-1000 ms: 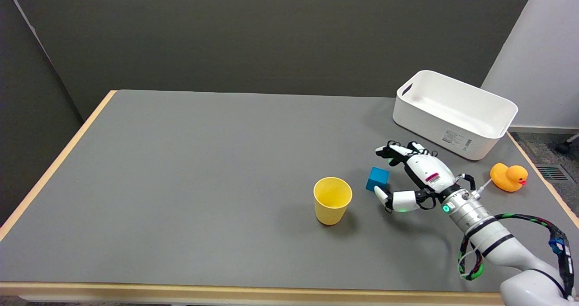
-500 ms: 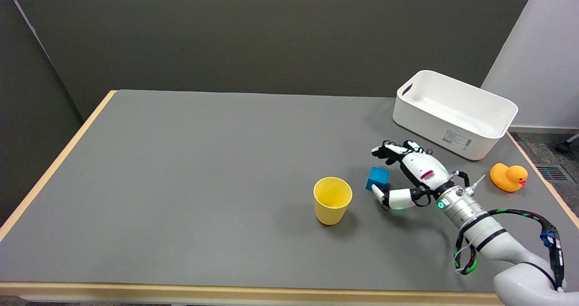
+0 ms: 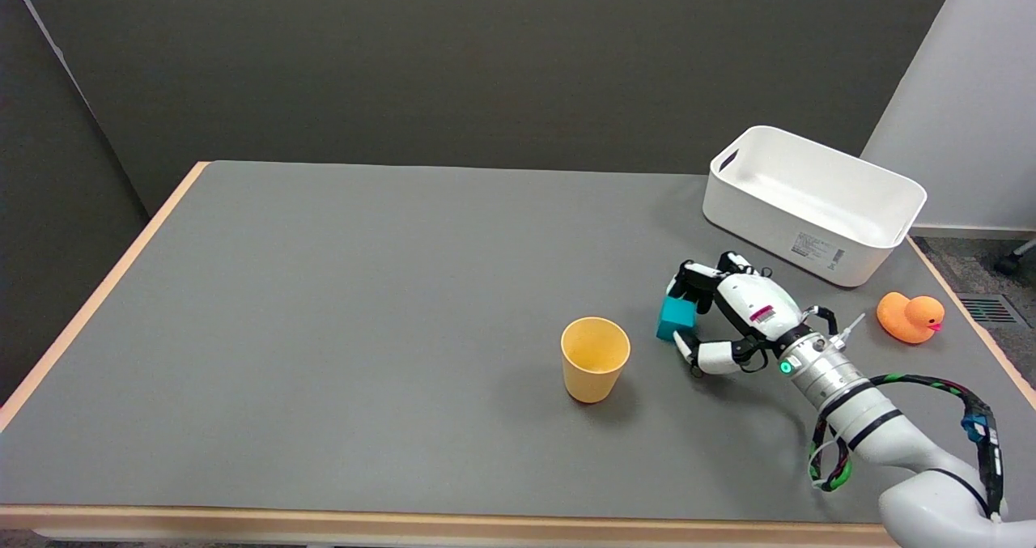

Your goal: Pick up the blue cube.

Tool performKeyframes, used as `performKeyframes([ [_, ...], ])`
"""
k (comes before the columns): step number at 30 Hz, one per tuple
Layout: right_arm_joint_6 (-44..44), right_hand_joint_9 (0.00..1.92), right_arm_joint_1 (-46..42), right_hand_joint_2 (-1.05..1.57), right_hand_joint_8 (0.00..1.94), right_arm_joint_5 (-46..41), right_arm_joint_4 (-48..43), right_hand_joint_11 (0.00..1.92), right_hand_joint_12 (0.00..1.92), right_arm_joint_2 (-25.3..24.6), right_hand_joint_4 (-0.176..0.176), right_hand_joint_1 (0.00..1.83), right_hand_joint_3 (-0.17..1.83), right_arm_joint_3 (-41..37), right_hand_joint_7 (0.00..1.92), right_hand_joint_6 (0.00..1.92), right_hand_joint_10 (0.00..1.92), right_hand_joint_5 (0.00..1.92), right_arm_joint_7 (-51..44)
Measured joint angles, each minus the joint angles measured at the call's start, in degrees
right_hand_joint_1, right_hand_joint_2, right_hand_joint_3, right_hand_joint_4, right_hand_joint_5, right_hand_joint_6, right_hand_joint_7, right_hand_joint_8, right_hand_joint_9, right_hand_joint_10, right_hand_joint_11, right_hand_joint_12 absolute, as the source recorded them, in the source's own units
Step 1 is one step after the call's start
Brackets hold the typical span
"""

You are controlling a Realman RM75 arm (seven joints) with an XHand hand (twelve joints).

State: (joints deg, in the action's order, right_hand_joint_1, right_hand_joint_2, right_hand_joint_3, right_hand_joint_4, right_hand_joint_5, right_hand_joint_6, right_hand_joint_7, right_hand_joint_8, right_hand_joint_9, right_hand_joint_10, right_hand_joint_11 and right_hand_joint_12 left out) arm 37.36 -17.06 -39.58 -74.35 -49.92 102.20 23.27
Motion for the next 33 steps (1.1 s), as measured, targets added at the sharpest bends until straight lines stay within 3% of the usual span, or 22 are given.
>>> performKeyframes([
  [2, 0.34, 0.71, 0.19, 1.23, 1.46, 0.0, 0.09, 0.0, 1.92, -0.04, -0.091, 1.15, 0.12, 0.06, 0.79, 1.53, 1.44, 0.55, -0.01],
  [6, 0.64, 0.69, 0.44, 1.23, 1.59, 0.42, 0.47, 0.01, 1.92, -0.18, -0.106, 1.14, 0.18, 0.23, 0.75, 1.55, 1.58, 0.52, -0.08],
  [13, 1.58, 0.68, 1.0, 1.19, 1.64, 1.26, 1.3, 0.01, 1.92, -0.62, -0.088, 1.13, 0.3, 0.61, 0.73, 1.6, 1.72, 0.51, -0.18],
  [33, 7.44, 0.67, 1.82, 1.18, 1.66, 2.6, 1.46, 0.02, 1.92, -0.3, -0.073, 1.1, 0.34, -3.14, 0.71, 1.62, 1.83, 0.51, -1.1],
])
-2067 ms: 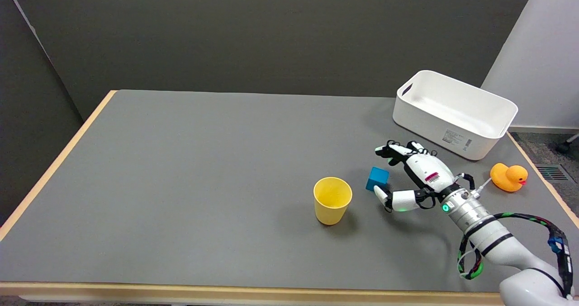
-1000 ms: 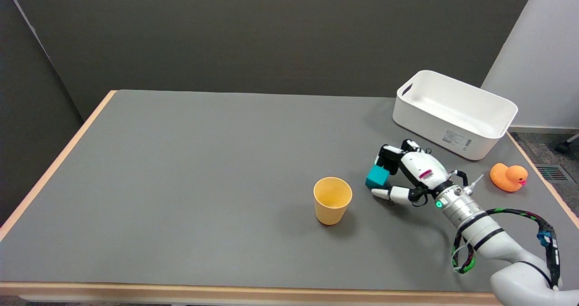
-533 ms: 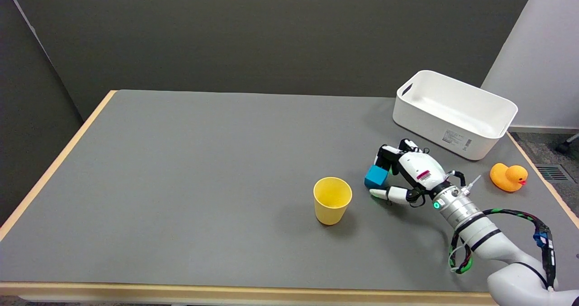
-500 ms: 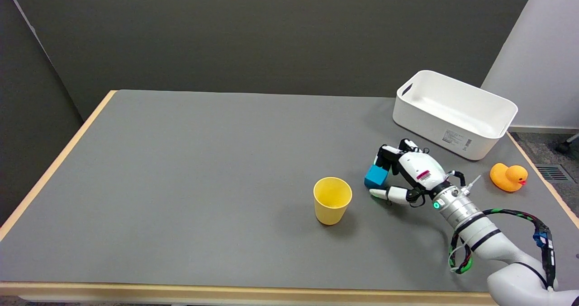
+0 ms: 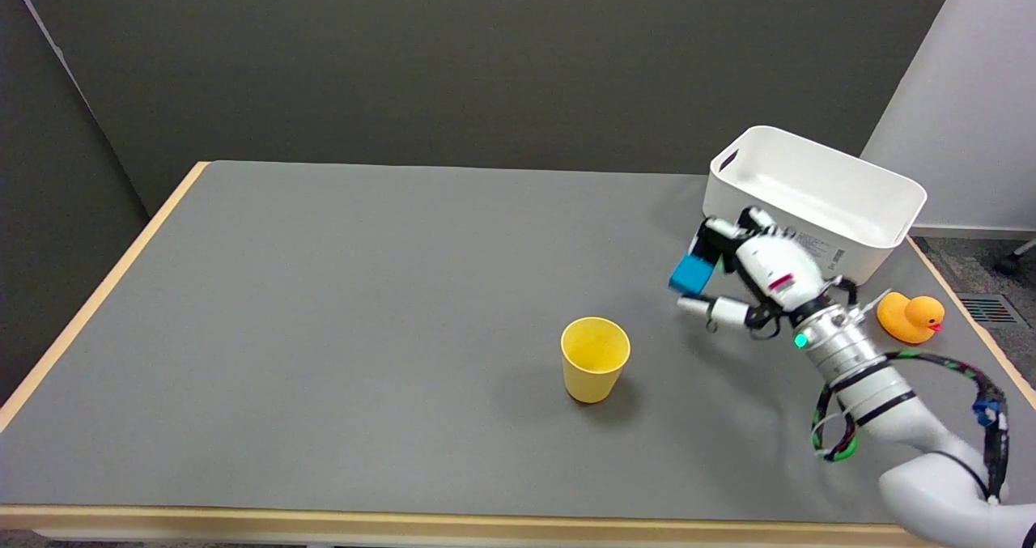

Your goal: Pick up the blue cube.

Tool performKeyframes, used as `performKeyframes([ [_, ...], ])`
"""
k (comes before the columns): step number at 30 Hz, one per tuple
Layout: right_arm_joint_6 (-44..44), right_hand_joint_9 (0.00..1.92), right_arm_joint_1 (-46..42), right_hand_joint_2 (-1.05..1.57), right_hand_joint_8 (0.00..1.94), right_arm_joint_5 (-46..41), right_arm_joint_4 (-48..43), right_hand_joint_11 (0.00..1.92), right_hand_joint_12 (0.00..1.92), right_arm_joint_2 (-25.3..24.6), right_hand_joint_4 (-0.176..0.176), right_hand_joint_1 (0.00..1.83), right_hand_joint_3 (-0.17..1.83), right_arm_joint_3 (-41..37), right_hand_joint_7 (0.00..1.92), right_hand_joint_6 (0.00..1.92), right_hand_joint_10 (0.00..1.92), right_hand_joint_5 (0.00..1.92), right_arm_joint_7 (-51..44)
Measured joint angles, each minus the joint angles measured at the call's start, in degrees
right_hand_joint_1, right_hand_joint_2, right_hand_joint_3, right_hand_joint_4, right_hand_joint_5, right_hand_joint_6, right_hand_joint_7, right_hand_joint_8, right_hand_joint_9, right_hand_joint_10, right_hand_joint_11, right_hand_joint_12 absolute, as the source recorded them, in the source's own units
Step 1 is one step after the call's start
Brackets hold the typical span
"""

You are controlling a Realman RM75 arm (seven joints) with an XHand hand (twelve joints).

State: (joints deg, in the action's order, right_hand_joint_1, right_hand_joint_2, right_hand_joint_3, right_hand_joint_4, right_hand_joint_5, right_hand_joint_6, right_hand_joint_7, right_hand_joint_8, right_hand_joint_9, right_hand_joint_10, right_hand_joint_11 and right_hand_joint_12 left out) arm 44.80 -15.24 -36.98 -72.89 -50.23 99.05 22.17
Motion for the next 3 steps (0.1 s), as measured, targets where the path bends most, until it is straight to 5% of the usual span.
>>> performKeyframes([
  [3, 0.93, 0.67, 0.03, 1.18, 1.66, 0.7, -0.61, 0.02, 1.92, 0.69, -0.073, 1.1, 0.34, -2.54, 0.71, 1.62, 1.84, 0.51, -0.42],
])
